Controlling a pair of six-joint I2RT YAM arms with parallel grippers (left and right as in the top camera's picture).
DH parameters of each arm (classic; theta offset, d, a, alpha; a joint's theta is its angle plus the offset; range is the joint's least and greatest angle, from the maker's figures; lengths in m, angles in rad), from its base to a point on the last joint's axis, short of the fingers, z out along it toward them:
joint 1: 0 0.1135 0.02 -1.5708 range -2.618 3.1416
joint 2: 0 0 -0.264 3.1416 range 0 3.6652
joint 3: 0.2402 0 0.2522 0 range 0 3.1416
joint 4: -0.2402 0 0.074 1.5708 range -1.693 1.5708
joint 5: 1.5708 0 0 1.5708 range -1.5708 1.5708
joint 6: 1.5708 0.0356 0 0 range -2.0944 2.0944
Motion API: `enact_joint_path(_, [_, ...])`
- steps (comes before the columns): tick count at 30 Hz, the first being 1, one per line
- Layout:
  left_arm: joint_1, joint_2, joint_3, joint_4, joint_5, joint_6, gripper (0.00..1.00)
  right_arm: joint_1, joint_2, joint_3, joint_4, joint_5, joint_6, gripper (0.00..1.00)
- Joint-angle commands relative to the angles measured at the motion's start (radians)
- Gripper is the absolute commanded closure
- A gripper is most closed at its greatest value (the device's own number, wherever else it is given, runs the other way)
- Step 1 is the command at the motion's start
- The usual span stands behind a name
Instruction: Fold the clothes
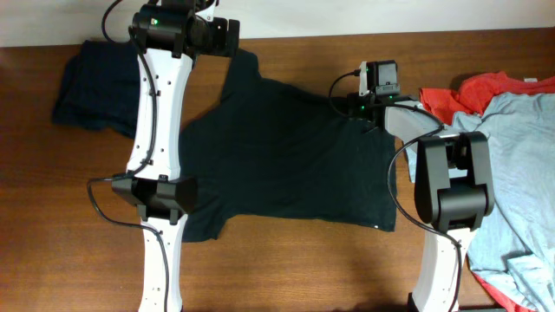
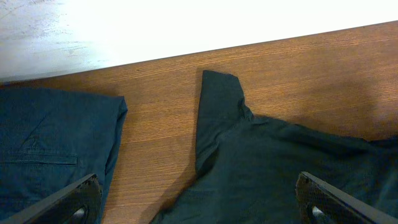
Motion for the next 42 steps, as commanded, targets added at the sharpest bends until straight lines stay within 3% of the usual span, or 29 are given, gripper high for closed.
enact_joint_path(1, [-0.002, 0.004, 0.001, 0.001, 0.008, -0.013, 0.01, -0.005, 0.019, 0.012, 0.038, 0.078, 0.011, 0.96])
enact_joint_path(14, [-0.002, 0.004, 0.001, 0.001, 0.008, -0.013, 0.01, -0.01, 0.014, 0.019, 0.26, 0.2, 0.008, 0.96])
enact_joint_path(20, [-0.002, 0.004, 0.001, 0.001, 0.008, -0.013, 0.01, -0.011, -0.069, 0.061, 0.006, 0.177, 0.008, 0.96])
enact_joint_path(22, [-0.002, 0.005, 0.001, 0.001, 0.008, -0.013, 0.01, -0.01, -0.1, 0.08, -0.074, 0.121, -0.002, 0.91])
enact_joint_path(30, [-0.002, 0.005, 0.001, 0.001, 0.008, -0.013, 0.01, -0.01, -0.129, 0.251, -0.415, -0.026, -0.263, 0.83])
enact_joint_path(32, [-0.002, 0.005, 0.001, 0.001, 0.008, -0.013, 0.01, -0.01, -0.129, 0.286, -0.465, -0.019, -0.323, 0.78])
enact_joint_path(34, [-0.002, 0.004, 0.001, 0.001, 0.008, -0.013, 0.01, -0.01, -0.129, 0.303, -0.47, -0.001, -0.33, 0.31])
enact_joint_path(39, [-0.002, 0.005, 0.001, 0.001, 0.008, -0.013, 0.01, -0.01, -0.132, 0.317, -0.484, -0.003, -0.367, 0.34])
enact_joint_path(42, [-0.002, 0.005, 0.001, 0.001, 0.008, -0.013, 0.01, -0.01, -0.106, 0.314, -0.46, -0.014, -0.477, 0.51])
